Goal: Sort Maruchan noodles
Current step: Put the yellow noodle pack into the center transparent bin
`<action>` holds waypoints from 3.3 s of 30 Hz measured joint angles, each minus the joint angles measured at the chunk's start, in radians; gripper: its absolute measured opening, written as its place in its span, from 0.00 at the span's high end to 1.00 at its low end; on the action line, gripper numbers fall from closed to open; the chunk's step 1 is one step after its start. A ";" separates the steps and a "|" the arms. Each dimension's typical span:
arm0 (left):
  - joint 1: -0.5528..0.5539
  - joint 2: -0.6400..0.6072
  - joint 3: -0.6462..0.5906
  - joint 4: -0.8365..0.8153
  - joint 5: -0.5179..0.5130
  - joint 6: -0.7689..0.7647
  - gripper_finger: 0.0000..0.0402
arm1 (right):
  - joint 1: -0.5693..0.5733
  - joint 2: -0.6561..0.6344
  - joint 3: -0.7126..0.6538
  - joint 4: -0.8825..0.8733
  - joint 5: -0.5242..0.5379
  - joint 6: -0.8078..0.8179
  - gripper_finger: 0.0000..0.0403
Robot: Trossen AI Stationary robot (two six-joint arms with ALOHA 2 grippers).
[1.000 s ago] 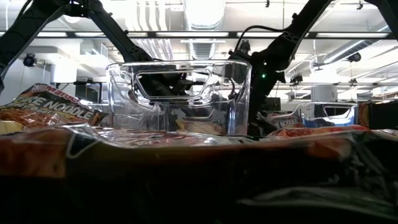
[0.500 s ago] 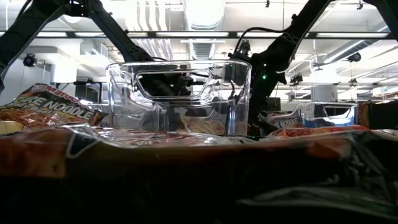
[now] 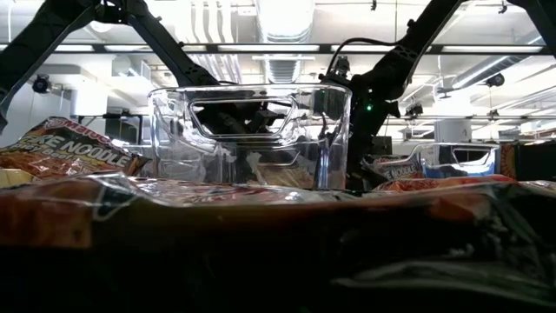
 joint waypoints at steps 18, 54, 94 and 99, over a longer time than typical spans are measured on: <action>-0.026 0.000 0.000 -0.006 0.037 -0.008 0.68 | 0.007 -0.019 -0.002 0.027 -0.053 -0.047 0.73; 0.076 -0.295 0.000 0.153 -0.051 -0.076 0.68 | -0.032 -0.500 0.000 -0.040 -0.055 -0.123 0.75; -0.052 -0.474 0.000 0.555 -0.117 -0.403 0.68 | -0.240 -0.564 0.000 0.497 -0.483 -0.133 0.42; -0.062 -0.474 0.000 0.552 -0.115 -0.410 0.68 | -0.240 -0.564 0.000 0.555 -0.483 -0.166 0.42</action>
